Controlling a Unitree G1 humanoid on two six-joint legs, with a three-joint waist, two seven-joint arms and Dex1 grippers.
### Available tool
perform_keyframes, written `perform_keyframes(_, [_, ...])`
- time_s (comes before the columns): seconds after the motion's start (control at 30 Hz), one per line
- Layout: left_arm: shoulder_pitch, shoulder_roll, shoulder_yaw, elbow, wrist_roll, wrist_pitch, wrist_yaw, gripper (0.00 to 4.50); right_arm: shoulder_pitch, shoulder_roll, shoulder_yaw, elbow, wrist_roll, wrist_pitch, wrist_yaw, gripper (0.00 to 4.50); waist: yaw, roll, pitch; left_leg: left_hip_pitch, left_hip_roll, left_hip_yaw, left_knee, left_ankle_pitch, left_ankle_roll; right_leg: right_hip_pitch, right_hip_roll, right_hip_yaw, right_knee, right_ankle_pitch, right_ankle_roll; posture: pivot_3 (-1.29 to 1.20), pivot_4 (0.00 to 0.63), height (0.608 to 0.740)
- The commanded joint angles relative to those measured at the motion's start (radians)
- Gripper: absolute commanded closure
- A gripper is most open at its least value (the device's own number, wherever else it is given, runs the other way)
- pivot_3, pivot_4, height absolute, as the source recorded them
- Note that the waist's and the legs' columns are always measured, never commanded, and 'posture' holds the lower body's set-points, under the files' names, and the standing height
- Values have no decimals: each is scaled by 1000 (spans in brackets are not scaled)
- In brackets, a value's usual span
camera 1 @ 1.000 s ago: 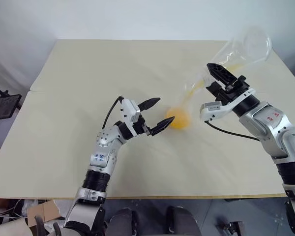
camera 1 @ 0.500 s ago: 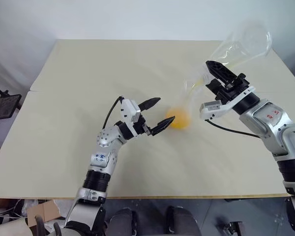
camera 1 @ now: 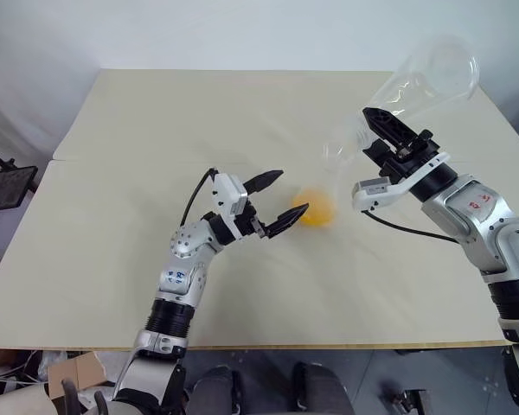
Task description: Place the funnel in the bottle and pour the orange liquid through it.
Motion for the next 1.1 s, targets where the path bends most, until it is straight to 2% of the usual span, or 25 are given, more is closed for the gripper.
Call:
perform_keyframes(0.03, [2, -4, -10, -40, -5, -8, -1, 0, -9, 2, -22, -22, 53, 5, 1, 2076, 0, 0, 0, 0, 0, 0, 0, 0, 0, 0, 0, 0, 0, 0, 0, 0, 150, 740])
perform_keyframes(0.3, [6, 3, -7, -49, -5, -1, 0, 0, 27, 87, -96, -55, 345, 53, 101, 2076, 1, 0, 0, 0, 0, 0, 0, 0, 0, 0, 0, -1, 0, 0, 0, 0, 150, 740])
perform_keyframes(0.5, [6, 17, -3, -54, -9, 8, -7, 0, 74, 140, -239, -138, 581, 178, 170, 2076, 2, 0, 0, 0, 0, -2, 0, 0, 0, 1, 0, -2, 0, 0, 0, 0, 150, 740])
perform_keyframes(0.6, [7, 22, -3, -56, -9, 12, -8, 0, 92, 182, -355, -185, 789, 303, 229, 2076, 3, 0, 0, 0, 0, -3, 0, 0, 0, 1, 0, -2, 0, 0, 0, 0, 150, 740])
perform_keyframes(0.67, [9, 25, -4, -58, -10, 16, -9, 0, 110, 234, -469, -212, 1023, 440, 281, 2076, 4, 0, 0, 0, 0, -3, 0, 0, 0, 2, 0, -2, 0, 0, 0, 0, 150, 740])
perform_keyframes(0.73, [9, 26, -4, -59, -11, 19, -11, 0, 121, 264, -559, -224, 1170, 569, 297, 2076, 6, 0, 0, 0, 0, -5, 0, 0, 0, 3, 0, -4, 0, 0, 0, 0, 150, 740])
perform_keyframes(0.83, [6, 28, -3, -56, -9, 20, -11, 0, 127, 260, -643, -199, 1225, 647, 262, 2076, 6, 0, 0, 0, -1, -4, 0, 0, 1, 2, -1, -3, 0, 0, 0, 0, 150, 740])
perform_keyframes(1.0, [0, 27, -2, -50, -3, 17, 0, 0, 85, 248, -814, -32, 1372, 791, 189, 2076, 6, 0, 0, 0, -1, -4, 0, 0, 1, 2, -1, -3, 1, 0, 0, 0, 150, 740])
perform_keyframes(1.1, [-2, 27, -4, -49, -4, 17, -2, 0, 104, 235, -853, 58, 1421, 807, 228, 2076, 4, 0, 0, 0, -1, -4, 0, 0, 1, 2, -1, -3, 1, 0, 0, 0, 150, 740])
